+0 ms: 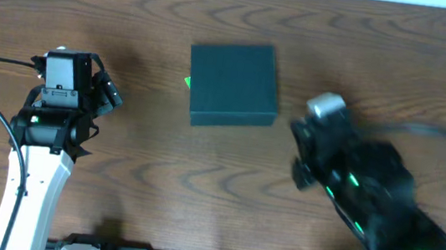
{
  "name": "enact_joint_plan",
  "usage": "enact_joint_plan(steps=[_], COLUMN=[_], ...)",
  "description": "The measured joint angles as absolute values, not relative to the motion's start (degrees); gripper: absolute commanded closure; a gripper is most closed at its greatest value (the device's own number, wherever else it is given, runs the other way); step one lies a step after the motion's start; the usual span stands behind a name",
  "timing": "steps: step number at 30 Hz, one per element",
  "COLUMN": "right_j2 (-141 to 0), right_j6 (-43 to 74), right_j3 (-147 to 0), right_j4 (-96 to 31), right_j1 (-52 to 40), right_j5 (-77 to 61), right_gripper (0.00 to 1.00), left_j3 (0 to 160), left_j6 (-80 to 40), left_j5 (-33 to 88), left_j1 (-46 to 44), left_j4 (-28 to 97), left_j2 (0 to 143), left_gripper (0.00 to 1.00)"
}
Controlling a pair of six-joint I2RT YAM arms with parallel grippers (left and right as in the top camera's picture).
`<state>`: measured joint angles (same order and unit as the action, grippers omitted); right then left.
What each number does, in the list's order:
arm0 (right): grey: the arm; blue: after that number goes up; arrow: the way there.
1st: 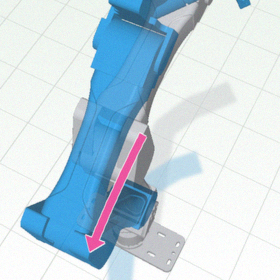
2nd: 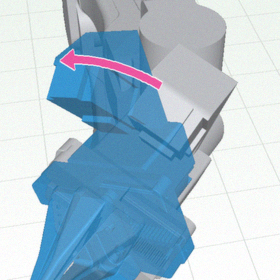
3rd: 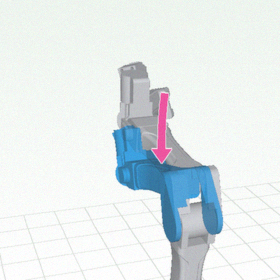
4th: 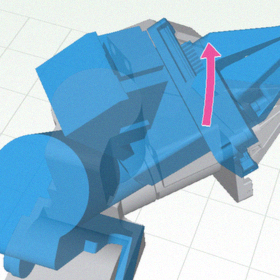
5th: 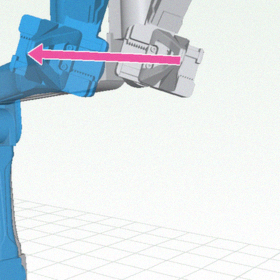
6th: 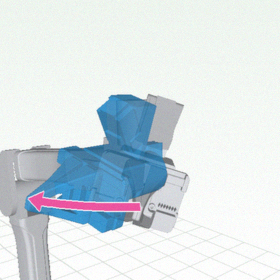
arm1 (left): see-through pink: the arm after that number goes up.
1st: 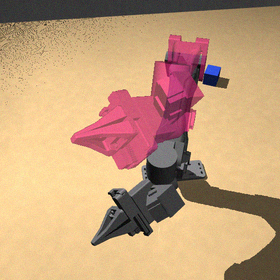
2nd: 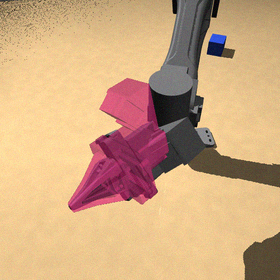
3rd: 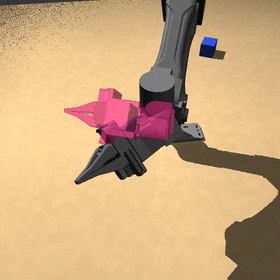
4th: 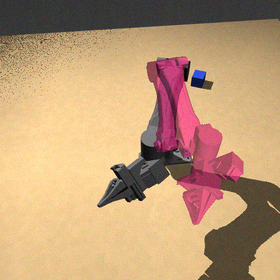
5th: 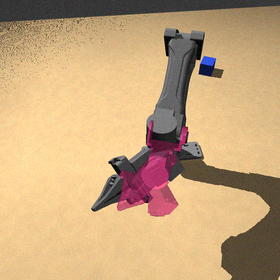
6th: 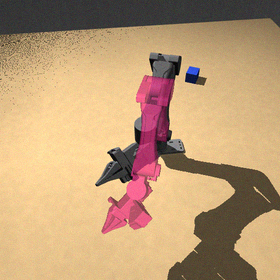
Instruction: Pack container
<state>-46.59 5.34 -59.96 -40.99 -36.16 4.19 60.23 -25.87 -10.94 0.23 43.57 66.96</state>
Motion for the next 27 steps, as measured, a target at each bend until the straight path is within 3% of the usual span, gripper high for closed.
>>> enact_joint_plan(steps=[2, 3, 4, 6, 7, 11, 17, 20, 27], right_j2=[-41.5, -39.1, -37.1, -31.5, -28.5, -19.1, -14.8, -16.6, -21.0], right_j6=[4.8, 4.7, 4.7, 4.7, 4.8, 7.1, 9.1, 8.0, -9.6], right_j3=[-59.9, -59.8, -59.8, -59.5, -59.2, -54.9, -40.2, -31.3, -15.7], right_j4=[-45.4, -46.7, -47.5, -48.4, -48.6, -48.6, -40.5, -26.9, 6.0], right_j1=[-36.2, -36.2, -36.2, -36.2, -36.2, -36.2, -36.2, -36.2, -35.9], right_j5=[4.5, 4.7, 4.8, 5.2, 6.0, 11.8, 18.1, 22.4, 27.2], right_gripper=[0.95, 0.86, 0.73, 0.28, 0.18, 0.02, 0.01, 0.01, 0.01], left_j3=[60.2, 60.2, 60.2, 60.2, 60.2, 60.2, 60.2, 60.2, 60.2], left_j6=[-25.9, -25.9, -25.9, -25.9, -25.9, -25.9, -25.9, -25.9, -25.9], left_j5=[-10.9, -10.9, -10.9, -10.9, -10.9, -10.9, -11.0, -10.9, -10.9], left_j1=[0.2, 0.2, 0.2, 0.2, 0.2, 0.2, 0.2, 0.2, 0.2], left_j4=[43.6, 43.5, 43.5, 43.5, 43.5, 43.5, 43.5, 43.6, 43.5], left_j2=[67.0, 67.0, 67.0, 67.0, 67.0, 67.0, 67.0, 67.0, 67.0], left_gripper=[0.05, 0.05, 0.05, 0.05, 0.05, 0.05, 0.05, 0.05, 0.05])
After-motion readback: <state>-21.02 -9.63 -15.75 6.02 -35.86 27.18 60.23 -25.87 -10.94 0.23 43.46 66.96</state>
